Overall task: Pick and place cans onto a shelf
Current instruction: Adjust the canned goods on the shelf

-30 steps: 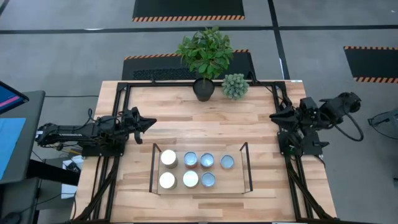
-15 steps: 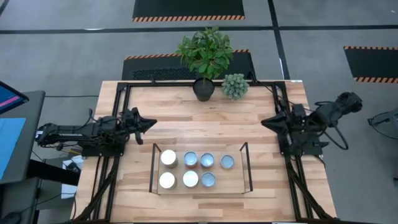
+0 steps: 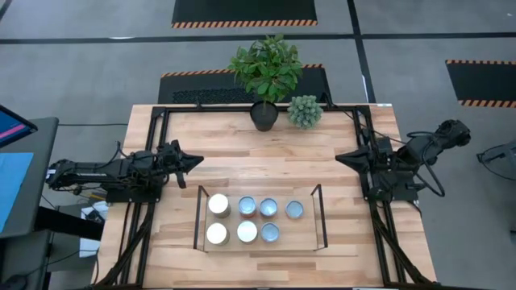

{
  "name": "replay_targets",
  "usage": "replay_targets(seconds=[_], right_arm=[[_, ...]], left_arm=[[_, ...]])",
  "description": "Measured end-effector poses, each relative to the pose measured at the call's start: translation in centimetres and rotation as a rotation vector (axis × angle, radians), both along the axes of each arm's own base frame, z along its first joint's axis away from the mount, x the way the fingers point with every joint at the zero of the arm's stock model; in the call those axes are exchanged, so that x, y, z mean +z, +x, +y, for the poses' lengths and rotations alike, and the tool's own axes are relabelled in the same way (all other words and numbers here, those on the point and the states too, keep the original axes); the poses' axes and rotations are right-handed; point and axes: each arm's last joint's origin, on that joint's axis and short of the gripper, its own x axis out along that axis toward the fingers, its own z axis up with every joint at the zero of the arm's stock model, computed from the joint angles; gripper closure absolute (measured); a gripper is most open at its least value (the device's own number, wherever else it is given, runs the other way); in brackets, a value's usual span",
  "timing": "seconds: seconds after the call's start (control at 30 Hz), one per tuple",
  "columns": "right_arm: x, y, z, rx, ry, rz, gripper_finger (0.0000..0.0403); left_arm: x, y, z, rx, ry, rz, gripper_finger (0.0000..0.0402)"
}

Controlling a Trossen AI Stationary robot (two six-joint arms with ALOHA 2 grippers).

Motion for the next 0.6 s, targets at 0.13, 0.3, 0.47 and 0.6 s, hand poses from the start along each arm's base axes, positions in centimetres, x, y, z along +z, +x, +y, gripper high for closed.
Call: replay_targets(seconds=[0.13,0.3,0.47,0.6], right_arm=[[0.4,0.8,0.3,-0.031,0.126,-0.045,0.0397],[-0.3,5.1,2.8,-0.026,0.05,0.034,0.0399],[-1.2,9.3,4.6,-0.053,-0.004,0.253,0.04],[-1.1,12.4,6.0,-0.016,-0.029,0.431,0.04]], left_arm=[[0.0,0.0,0.0,0.0,0.003,0.001,0.0401],[-0.2,0.0,0.0,0.001,-0.012,0.012,0.0401],[-0.2,0.0,0.0,-0.001,-0.03,0.008,0.0401],[-0.2,0.0,0.0,-0.001,-0.031,0.008,0.0401]])
